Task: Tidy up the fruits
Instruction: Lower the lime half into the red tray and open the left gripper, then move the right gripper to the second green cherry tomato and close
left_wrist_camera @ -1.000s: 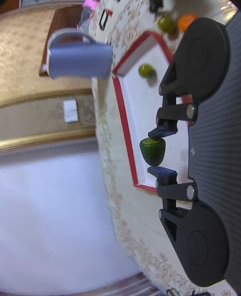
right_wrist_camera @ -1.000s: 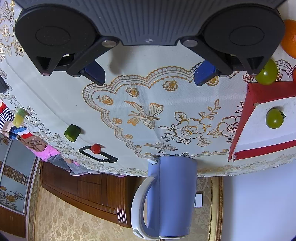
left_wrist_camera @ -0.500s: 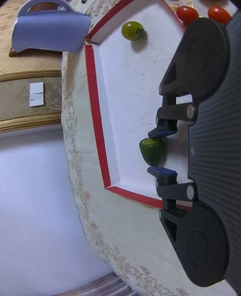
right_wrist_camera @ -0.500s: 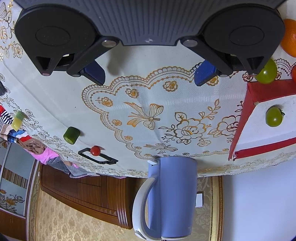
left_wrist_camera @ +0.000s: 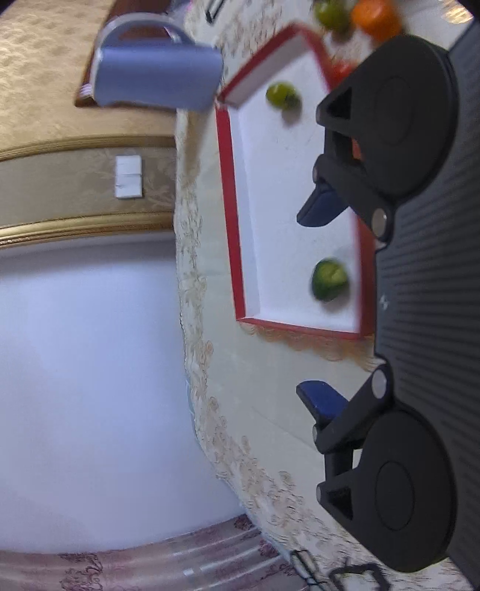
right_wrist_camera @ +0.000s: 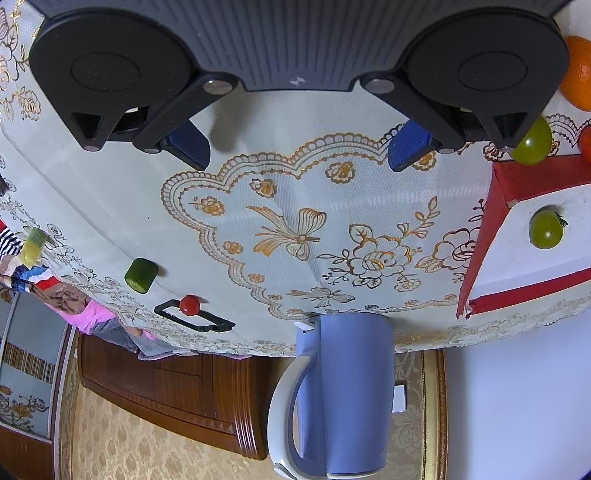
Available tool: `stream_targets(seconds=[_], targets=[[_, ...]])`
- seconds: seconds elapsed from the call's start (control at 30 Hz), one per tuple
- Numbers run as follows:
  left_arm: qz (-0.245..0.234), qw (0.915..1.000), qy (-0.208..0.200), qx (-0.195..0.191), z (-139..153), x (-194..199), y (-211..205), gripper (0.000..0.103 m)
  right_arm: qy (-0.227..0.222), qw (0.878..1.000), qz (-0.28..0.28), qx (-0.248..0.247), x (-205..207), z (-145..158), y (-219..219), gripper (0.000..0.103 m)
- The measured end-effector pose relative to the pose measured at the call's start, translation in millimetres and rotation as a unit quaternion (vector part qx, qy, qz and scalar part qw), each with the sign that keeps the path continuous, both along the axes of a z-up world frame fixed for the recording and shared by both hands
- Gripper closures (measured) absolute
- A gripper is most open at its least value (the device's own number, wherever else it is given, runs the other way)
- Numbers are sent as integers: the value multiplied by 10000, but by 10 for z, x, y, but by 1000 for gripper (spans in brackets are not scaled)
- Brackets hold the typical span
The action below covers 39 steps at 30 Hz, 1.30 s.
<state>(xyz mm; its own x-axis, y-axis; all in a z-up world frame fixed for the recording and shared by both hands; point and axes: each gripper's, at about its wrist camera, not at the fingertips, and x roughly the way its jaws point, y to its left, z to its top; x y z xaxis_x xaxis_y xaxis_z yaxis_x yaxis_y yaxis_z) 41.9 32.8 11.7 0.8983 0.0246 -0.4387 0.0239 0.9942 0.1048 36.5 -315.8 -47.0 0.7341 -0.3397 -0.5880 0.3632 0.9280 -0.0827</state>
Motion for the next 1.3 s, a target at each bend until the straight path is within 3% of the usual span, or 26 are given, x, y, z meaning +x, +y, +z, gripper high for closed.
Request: stream_targets(seconds=[0.13, 0.23, 0.47, 0.63, 0.77, 0.9, 1.0, 1.07, 1.2, 1.3], targets=[[-168, 9997, -59, 165, -108, -460, 41, 14, 6, 10000, -1, -67, -1, 2, 9, 0], [-281, 9995, 116, 59, -249, -642, 51, 14, 7, 10000, -2, -76, 0, 3, 16, 0], [-143, 9985, 525, 71, -490, -512, 45, 16, 11, 9999, -3, -147, 1, 6, 32, 0], [-23, 9987, 512, 46, -553, -498, 69, 16, 10, 9999, -2, -136, 0, 8, 40, 0], [18, 9988, 424, 229, -553, -509, 16, 17, 9, 9999, -1, -146, 0, 8, 38, 0], [33, 10000, -35, 55, -405, -545, 57, 18, -6, 10000, 0, -97, -3, 11, 26, 0], [39, 9995, -202, 248, -370, -480, 54, 18, -11, 9999, 2, -102, -5, 14, 25, 0], [42, 9993, -126, 342, -389, -414, 61, 17, -123, 9999, 34, -74, -37, 33, 19, 0], [-140, 9998, 66, 160, -479, -427, 99, 17, -958, 9933, 527, 382, -323, 174, 28, 0], [-273, 9991, 33, 322, -519, -476, 54, 17, -916, 9878, 1041, 714, -383, 261, 103, 0]])
